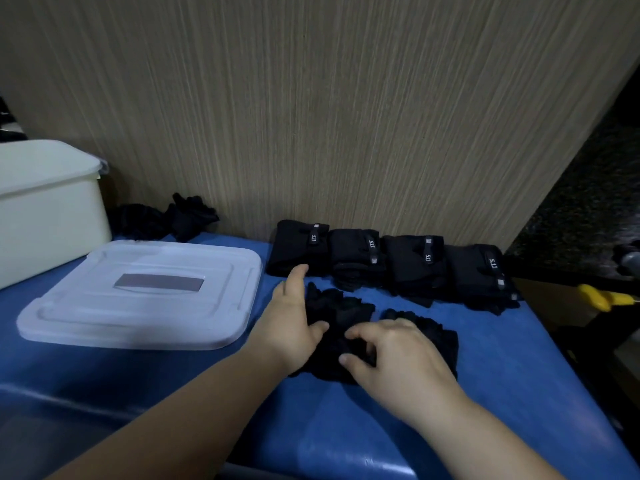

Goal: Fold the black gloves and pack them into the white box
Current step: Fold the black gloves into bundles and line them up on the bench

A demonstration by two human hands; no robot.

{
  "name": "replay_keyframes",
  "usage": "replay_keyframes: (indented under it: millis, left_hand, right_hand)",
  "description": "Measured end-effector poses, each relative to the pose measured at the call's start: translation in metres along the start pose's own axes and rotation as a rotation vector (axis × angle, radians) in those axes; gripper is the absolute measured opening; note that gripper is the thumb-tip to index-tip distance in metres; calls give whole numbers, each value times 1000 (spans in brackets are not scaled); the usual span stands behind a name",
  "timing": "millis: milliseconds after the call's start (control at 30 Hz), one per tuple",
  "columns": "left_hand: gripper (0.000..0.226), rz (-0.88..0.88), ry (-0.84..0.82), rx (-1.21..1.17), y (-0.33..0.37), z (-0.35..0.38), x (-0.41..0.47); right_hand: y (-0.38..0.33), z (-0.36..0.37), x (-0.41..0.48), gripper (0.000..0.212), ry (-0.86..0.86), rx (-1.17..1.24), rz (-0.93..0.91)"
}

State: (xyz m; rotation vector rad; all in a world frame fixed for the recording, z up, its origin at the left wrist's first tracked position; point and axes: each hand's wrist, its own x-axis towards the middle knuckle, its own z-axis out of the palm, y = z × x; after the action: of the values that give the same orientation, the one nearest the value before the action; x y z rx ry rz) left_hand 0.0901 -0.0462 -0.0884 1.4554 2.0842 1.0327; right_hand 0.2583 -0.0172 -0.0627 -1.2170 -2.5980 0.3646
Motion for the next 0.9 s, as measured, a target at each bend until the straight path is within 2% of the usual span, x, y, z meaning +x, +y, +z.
replay_keyframes:
  millis: [100,200,333,533,667,733,800,833,900]
  left_hand:
    - [65,185,102,223,-2,2,-3]
    - [40,279,-4,269,-3,0,-2]
    - [46,269,-347,474,-4,4,-3]
    - [49,276,-410,517,-4,2,-6]
    - [48,292,-422,523,-3,2,-9]
    - [48,293,-429,493,-2,1,-12]
    - [47,286,-448,465,-1,1,-15]
    - [47,283,-457,456,0,1,-16]
    - [47,277,-465,450,2,1,-17]
  right_hand:
    - [4,2,0,50,-24,-101,31]
    - [9,6,0,57,-83,-175,31]
    - [16,10,2,63,-291,-140,19]
    - [27,11,4,69,-334,-97,-49]
    - [34,-9,4,89,-190,43,-83]
    - [43,-28,3,73,-14,126,7]
    - [60,-50,2,41,87,103,184]
    - [69,-59,1,32,55,81,299]
    - [83,-71,-2,41,-136,53,486]
